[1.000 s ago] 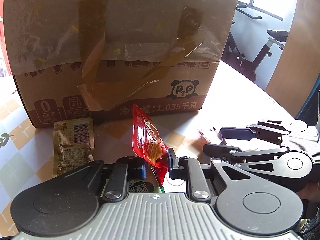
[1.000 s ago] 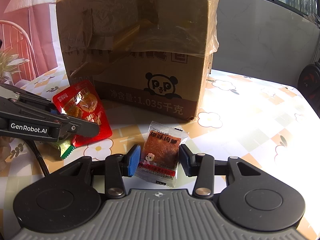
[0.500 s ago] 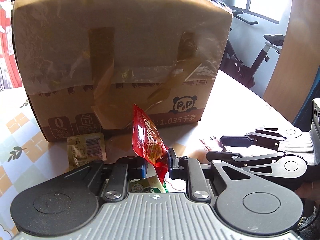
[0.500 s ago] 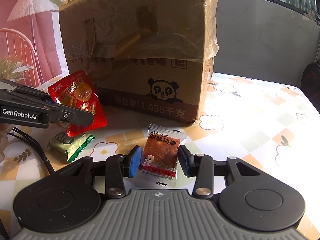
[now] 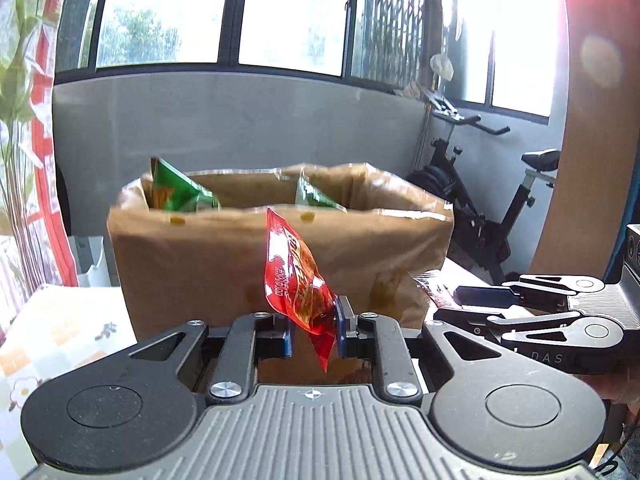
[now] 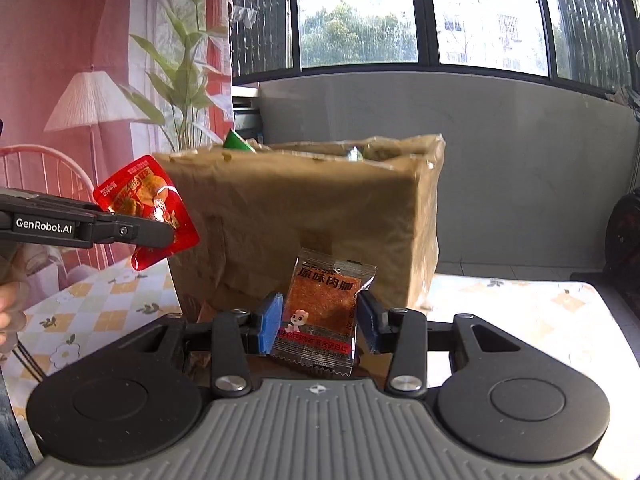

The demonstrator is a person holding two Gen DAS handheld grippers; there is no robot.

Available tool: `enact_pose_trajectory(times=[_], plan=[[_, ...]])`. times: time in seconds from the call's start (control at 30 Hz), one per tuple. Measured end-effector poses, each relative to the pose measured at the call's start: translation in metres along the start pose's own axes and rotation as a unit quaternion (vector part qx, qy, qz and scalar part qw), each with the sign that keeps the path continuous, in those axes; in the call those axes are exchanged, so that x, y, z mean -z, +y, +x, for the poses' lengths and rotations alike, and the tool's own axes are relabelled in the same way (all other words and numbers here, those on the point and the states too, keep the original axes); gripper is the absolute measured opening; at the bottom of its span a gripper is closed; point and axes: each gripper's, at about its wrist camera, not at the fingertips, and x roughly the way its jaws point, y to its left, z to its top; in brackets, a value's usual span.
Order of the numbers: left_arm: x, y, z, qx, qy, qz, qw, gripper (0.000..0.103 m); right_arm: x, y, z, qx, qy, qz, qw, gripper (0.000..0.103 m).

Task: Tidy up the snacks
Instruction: 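Lift both held snacks and carry them over the box, then open both tools to drop the red pouch and meat packet into the box, then move both open tools back down to the snacks beside the box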

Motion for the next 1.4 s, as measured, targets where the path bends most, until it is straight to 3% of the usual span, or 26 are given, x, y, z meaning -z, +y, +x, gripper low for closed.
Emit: enact_pose_trajectory(times=[0.17,0.27,0.43,0.67,0.8,1.07,1.4], plan=[[-0.046,0.008,-0.001,-0.010,-0.052,0.004,0.9986,0.021,-0.046,-0.003,0.002,-0.020,-0.048,-0.014,0.999,0.044],[-0.065,0.013,0.007,-0.015,-0.062,0.004,0.9979,0.021,-0.064,-0.006,0.010,-0.018,-0.061,-0.014,0.998,0.043],[-0.079,0.017,0.044,-0.015,-0.042,0.001,0.9990,0.021,-0.086,-0.019,0.031,0.003,-0.060,-0.010,0.998,0.043],[-0.074,0.019,0.071,-0.028,-0.005,-0.009,0.9996,0.022,-0.096,-0.033,0.064,0.027,-0.014,0.015,0.999,0.044],[-0.072,0.020,0.075,-0.041,0.010,-0.003,0.9991,0.047,-0.096,-0.032,0.066,0.035,-0.008,0.013,0.999,0.047],[-0.068,0.036,0.054,-0.033,0.013,-0.014,0.9993,0.062,-0.089,-0.030,0.049,0.040,-0.016,0.022,0.999,0.052],[-0.047,0.056,-0.007,-0.044,0.017,-0.007,0.9988,0.078,-0.071,-0.009,0.013,0.011,-0.044,0.045,0.998,0.055]])
